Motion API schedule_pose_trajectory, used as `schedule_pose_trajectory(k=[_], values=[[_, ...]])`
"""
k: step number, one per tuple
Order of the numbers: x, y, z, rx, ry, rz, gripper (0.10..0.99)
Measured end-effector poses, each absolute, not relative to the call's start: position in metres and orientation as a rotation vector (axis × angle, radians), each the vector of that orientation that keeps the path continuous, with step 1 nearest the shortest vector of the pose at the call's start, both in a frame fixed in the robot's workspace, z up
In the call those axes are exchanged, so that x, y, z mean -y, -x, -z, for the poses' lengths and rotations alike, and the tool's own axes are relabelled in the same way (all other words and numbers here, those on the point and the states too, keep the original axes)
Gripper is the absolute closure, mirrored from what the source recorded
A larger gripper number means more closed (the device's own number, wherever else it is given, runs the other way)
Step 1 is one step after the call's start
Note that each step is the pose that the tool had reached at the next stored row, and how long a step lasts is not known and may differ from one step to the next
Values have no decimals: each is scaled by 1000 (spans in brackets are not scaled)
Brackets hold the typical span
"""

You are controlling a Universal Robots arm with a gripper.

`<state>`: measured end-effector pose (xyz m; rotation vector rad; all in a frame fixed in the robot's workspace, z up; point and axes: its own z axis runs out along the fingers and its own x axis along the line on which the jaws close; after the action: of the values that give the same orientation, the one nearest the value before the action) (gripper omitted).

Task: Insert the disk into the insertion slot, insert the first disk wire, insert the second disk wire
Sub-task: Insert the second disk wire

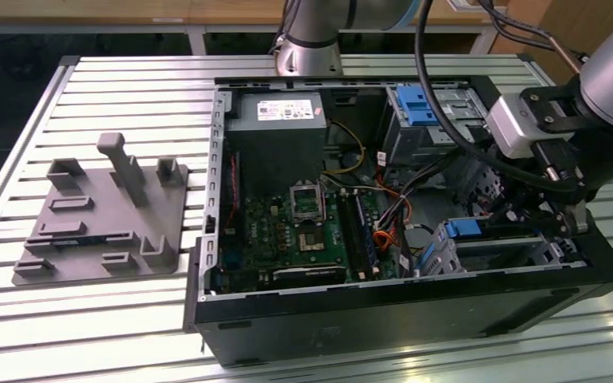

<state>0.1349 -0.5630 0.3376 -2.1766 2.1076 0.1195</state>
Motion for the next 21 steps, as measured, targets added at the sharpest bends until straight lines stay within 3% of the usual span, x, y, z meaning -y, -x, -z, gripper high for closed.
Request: schedule_pose_trajectory(k=[21], values=[[564, -137, -333, -2110, 2174, -119, 890]])
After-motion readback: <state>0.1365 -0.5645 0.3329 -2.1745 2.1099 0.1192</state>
